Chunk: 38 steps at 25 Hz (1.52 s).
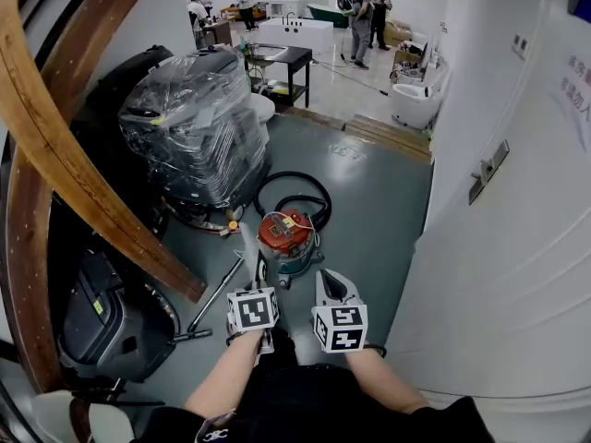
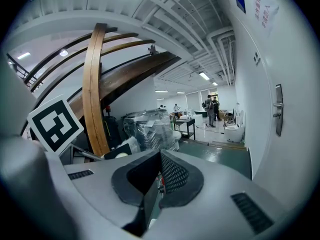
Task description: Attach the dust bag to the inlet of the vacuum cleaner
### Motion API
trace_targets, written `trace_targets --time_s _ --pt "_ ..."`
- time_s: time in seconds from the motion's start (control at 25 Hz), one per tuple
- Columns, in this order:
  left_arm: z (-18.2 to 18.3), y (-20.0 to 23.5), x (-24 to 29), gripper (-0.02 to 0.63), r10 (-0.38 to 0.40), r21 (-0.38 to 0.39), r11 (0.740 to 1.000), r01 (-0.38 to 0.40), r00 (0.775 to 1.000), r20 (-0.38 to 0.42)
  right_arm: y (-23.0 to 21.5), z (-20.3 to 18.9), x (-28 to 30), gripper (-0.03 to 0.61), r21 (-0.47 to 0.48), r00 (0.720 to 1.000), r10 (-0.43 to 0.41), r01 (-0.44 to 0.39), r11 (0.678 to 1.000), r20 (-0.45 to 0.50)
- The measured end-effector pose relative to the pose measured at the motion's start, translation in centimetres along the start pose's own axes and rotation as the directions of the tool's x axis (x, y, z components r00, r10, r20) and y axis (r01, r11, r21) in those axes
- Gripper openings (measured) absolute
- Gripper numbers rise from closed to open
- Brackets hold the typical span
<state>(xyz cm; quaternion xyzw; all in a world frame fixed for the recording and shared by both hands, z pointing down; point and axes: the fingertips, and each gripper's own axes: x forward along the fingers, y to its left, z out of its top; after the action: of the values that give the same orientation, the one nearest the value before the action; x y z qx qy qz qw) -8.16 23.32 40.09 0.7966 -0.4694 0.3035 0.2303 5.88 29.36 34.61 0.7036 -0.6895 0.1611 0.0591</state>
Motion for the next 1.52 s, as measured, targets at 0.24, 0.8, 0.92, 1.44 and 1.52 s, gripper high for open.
trace_targets --time_s 0.24,0.8,0.92,1.44,1.52 --pt "1.4 0.9 2.2 0.025 -0.008 -0.021 1.0 0.008 1.0 -0.022 -0.1 -0.2 2.7 -0.002 -0.003 0.999 0.011 -0.011 1.0 -0.033" --pt "9.8 6.1 9.9 0.025 -0.023 -0.065 0.998 0.022 1.0 -0.012 -0.5 4.5 14.3 -0.002 -0.006 0.999 0.014 -0.015 1.0 -0.042" --pt "12.6 7.3 11.3 0.025 -0.023 -0.073 0.997 0.024 1.0 0.013 -0.1 6.1 17.1 -0.002 -0.012 0.999 0.022 -0.022 1.0 -0.037" --pt "17.8 13.2 18.3 0.025 -0.02 -0.119 0.993 0.017 0.999 -0.027 1.5 8.2 28.2 -0.002 -0.039 0.993 0.047 -0.051 0.998 -0.106" --pt "18.2 14.3 19.3 0.025 -0.018 -0.128 0.992 0.013 0.999 -0.035 1.9 8.2 29.6 -0.002 -0.043 0.992 0.054 -0.059 0.997 -0.118"
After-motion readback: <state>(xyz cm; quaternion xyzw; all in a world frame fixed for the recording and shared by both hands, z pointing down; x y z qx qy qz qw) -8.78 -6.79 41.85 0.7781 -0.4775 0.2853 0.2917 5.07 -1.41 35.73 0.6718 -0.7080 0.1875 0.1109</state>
